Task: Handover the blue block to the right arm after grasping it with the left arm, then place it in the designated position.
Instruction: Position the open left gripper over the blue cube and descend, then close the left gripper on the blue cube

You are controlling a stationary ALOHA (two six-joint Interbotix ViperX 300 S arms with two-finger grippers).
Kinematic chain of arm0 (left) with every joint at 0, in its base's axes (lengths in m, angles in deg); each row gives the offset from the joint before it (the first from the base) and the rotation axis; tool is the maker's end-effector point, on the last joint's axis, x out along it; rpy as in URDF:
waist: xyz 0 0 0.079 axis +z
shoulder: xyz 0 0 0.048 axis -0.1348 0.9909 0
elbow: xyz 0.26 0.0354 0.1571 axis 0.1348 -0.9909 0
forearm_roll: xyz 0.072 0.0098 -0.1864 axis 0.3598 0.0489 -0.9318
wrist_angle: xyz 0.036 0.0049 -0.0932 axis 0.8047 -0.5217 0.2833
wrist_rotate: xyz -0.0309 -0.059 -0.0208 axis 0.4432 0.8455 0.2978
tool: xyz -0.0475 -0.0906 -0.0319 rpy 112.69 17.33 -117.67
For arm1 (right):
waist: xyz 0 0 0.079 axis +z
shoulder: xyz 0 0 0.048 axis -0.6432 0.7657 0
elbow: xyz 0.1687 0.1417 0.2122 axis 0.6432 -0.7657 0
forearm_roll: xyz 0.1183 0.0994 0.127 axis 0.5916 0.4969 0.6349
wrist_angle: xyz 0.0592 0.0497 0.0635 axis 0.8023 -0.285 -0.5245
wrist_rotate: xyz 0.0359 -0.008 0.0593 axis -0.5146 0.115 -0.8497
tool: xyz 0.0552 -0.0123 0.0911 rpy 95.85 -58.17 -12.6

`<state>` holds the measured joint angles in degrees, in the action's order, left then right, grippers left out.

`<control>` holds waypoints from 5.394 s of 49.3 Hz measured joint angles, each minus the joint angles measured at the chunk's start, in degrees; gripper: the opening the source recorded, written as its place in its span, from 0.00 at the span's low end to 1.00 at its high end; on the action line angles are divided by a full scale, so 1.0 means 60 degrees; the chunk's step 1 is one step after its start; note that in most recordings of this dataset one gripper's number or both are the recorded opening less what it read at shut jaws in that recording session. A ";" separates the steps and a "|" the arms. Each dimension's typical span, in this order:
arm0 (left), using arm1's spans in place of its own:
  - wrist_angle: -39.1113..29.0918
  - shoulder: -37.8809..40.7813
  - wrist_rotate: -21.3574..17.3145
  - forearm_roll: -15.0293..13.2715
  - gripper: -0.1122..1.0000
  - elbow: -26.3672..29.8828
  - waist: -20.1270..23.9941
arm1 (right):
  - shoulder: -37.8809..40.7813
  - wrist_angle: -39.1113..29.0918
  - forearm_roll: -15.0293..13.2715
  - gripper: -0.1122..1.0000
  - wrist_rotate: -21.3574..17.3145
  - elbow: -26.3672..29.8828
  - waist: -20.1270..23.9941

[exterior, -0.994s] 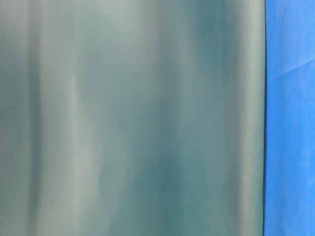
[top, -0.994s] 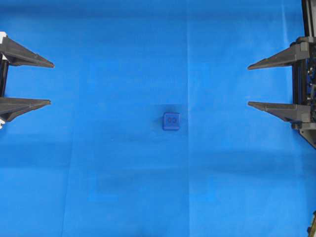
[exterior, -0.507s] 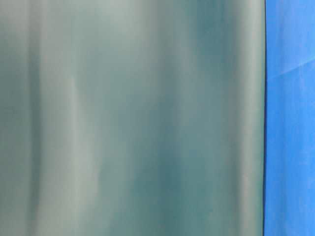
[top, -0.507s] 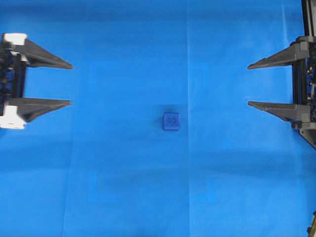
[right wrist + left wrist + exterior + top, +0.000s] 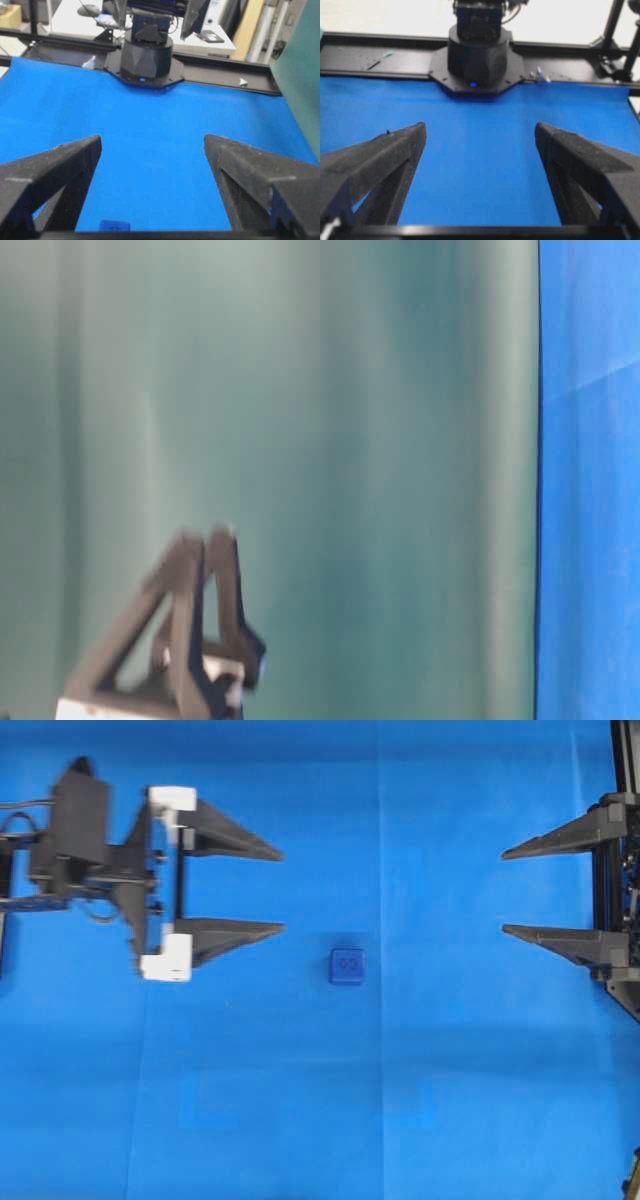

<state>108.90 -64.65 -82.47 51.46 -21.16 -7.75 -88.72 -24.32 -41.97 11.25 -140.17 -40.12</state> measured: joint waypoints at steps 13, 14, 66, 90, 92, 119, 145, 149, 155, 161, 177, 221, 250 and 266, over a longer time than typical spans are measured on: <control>-0.0923 0.1582 -0.0132 0.0000 0.94 0.1992 0.0015 | 0.0000 0.0000 0.0015 0.97 0.0000 0.0015 -0.0015; -0.1011 0.1670 -0.0132 -0.0015 0.94 0.2095 0.0015 | -0.0015 0.0000 0.0000 0.97 0.0000 0.0000 -0.0015; -0.9214 0.3281 -0.0088 0.0000 0.94 0.6064 -0.0044 | 0.0000 -0.0161 0.0015 0.97 0.0000 0.0015 -0.0015; -1.2334 0.4292 -0.0132 0.0000 0.94 0.8101 -0.0044 | 0.0000 -0.0249 0.0015 0.97 0.0000 0.0015 -0.0015; -1.2363 0.4277 -0.0117 0.0000 0.94 0.8101 -0.0059 | 0.0000 -0.0249 0.0015 0.97 0.0015 0.0015 -0.0015; -1.2363 0.4292 -0.0059 0.0000 0.94 0.8086 -0.0059 | 0.0000 -0.0249 0.0015 0.97 0.0000 0.0044 -0.0015; -1.2363 0.4292 -0.0029 0.0000 0.94 0.8086 -0.0059 | 0.0000 -0.0308 0.0015 0.97 0.0000 0.0088 -0.0015; -1.2363 0.4292 -0.0029 0.0000 0.94 0.8057 -0.0059 | 0.0000 -0.0322 0.0015 0.97 0.0000 0.0103 -0.0015; -1.2378 0.4292 -0.0029 0.0000 0.94 0.8042 -0.0059 | 0.0000 -0.0308 0.0015 0.97 0.0000 0.0103 -0.0015; -1.2363 0.4292 -0.0029 0.0000 0.94 0.8027 -0.0059 | 0.0000 -0.0322 0.0015 0.97 0.0000 0.0103 -0.0015; -1.1865 0.4277 -0.0015 0.0000 0.94 0.7544 -0.0059 | 0.0000 -0.0322 0.0015 0.97 0.0000 0.0103 -0.0015; -0.7983 0.5933 0.0483 0.0000 0.94 0.4922 -0.0190 | 0.0161 -0.0322 0.0015 0.97 0.0000 0.0103 -0.0015; -0.7339 0.6709 0.0483 0.0000 0.94 0.4922 -0.0220 | 0.0220 -0.0425 0.0015 0.97 0.0000 0.0103 -0.0029; -0.7163 0.6709 0.0483 -0.0015 0.83 0.4922 -0.0234 | 0.0205 -0.0425 0.0015 0.97 0.0000 0.0103 -0.0015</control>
<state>65.92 -24.40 -79.57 51.38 8.37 -9.15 -87.49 -26.87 -41.88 11.25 -139.56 -40.21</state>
